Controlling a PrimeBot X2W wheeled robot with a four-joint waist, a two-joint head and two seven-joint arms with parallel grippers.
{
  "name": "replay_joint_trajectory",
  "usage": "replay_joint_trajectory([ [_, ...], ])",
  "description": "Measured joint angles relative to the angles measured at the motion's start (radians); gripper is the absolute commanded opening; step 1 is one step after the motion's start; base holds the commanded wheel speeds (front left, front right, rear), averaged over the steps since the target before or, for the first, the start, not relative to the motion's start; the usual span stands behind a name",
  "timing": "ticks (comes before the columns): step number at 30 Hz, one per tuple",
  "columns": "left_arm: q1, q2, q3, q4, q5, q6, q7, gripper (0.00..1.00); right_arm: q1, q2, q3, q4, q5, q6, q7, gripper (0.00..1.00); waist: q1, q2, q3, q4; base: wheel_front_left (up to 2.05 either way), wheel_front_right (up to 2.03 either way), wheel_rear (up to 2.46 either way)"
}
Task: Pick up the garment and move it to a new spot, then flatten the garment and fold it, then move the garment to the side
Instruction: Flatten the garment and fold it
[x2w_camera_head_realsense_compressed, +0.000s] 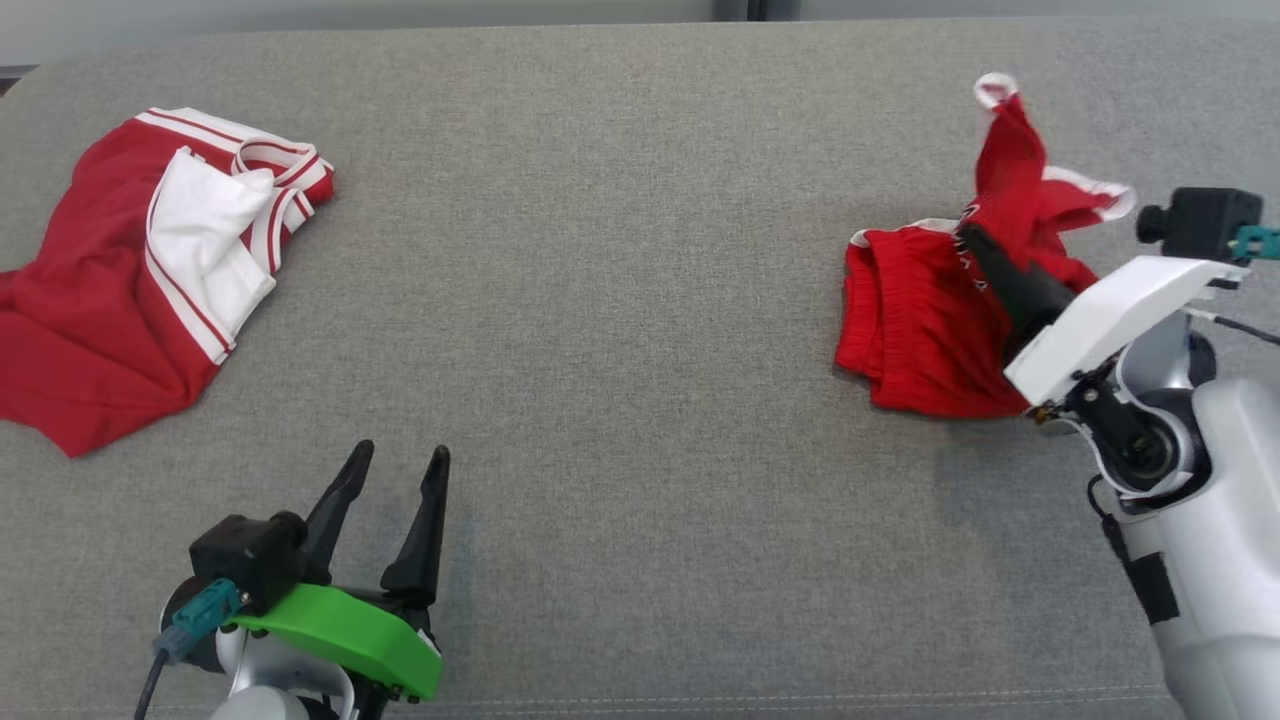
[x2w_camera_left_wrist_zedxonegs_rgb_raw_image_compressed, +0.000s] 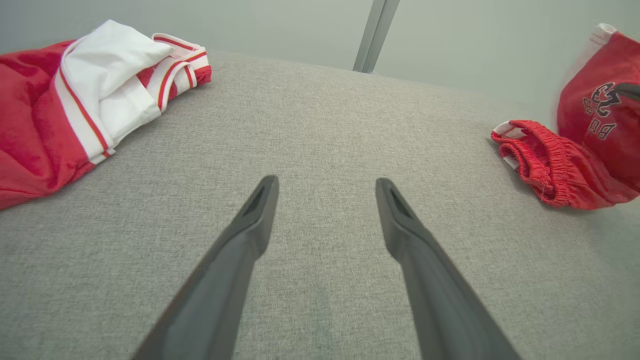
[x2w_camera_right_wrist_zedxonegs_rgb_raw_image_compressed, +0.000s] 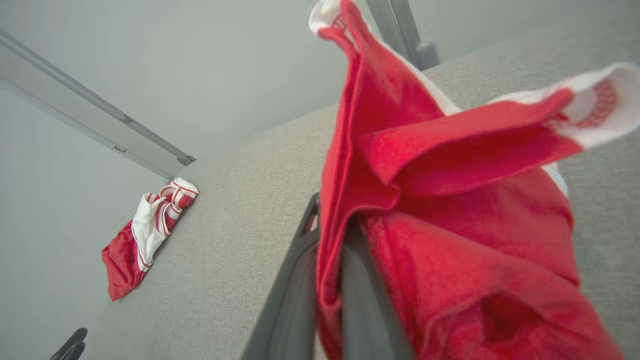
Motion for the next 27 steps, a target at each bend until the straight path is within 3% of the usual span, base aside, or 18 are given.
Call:
replay_joint_trajectory([
  [7,-0.001,-0.004,-0.008,0.001,0.002,0.0,0.018,1.0,0.0,0.054,0.085,0.039,-0.077,-0.025,0.013,0.02,0.0,0.0,-0.002,0.024,0.0,0.0,0.0],
  [10,-0.001,-0.004,-0.002,0.002,0.002,0.0,0.018,1.0,-0.004,0.086,0.133,0.054,-0.113,-0.037,0.023,0.14,0.0,0.0,0.004,0.035,0.0,0.0,0.0],
  [11,-0.001,-0.004,0.0,0.002,0.002,0.0,0.018,1.0,-0.007,0.094,0.135,0.055,-0.117,-0.041,0.023,0.31,0.0,0.0,0.005,0.037,0.0,0.0,0.0],
  [12,-0.001,-0.004,0.002,0.003,0.002,0.0,0.018,1.0,-0.011,0.099,0.137,0.055,-0.122,-0.042,0.022,0.6,0.0,0.0,0.006,0.037,0.0,0.0,0.0],
  [13,-0.001,-0.004,0.002,0.004,0.002,0.0,0.018,1.0,-0.016,0.101,0.138,0.055,-0.124,-0.051,0.022,1.0,0.0,0.0,0.006,0.037,0.0,0.0,0.0],
  [27,0.0,-0.009,0.041,0.012,0.0,0.0,0.016,1.0,0.003,0.09,0.215,0.036,-0.18,-0.056,0.047,1.0,0.0,0.0,0.008,0.013,0.0,0.0,0.0],
])
